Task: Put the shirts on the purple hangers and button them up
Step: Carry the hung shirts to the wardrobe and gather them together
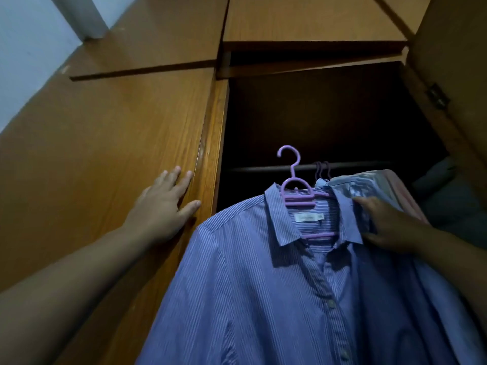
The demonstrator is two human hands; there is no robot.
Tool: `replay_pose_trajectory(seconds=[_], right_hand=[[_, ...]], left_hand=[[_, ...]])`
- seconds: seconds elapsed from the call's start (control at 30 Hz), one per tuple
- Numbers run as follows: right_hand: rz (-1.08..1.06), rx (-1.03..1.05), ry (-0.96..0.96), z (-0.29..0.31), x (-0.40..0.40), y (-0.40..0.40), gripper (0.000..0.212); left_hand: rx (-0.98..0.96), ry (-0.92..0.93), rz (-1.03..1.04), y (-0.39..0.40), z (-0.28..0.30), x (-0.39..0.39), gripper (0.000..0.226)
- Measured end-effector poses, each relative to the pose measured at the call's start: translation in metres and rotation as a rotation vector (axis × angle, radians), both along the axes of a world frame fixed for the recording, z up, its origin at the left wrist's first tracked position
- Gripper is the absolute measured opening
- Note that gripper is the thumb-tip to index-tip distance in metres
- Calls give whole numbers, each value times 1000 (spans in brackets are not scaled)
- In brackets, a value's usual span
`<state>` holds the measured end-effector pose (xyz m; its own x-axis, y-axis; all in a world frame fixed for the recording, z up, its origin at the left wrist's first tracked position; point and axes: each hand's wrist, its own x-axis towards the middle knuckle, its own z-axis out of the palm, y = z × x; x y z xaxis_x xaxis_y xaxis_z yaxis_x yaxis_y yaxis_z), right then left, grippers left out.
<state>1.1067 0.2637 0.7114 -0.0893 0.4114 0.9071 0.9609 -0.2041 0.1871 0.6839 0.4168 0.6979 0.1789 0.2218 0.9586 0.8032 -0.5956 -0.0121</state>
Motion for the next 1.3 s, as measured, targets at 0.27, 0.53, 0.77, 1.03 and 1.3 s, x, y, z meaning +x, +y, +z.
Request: replay_pose_trajectory(seconds=[0.27,0.53,0.77,1.03,1.3], right_hand=[[-175,100,-54,32,32,-24,84],[-412,104,-84,34,-3,-15,76],[-329,76,-34,33,-43,22,83],[-413,109,-53,37,-60,60,86],[-419,197,-12,58,-42,108,84]], left_hand=[[118,-64,-202,4,-9,5,66],[118,-81,-269,3,-11,6,63],[116,-73,-278,6,-9,5,64],[124,-60,-299,10,-8,3,64],[92,-45,-311,-3,-12,1,77]])
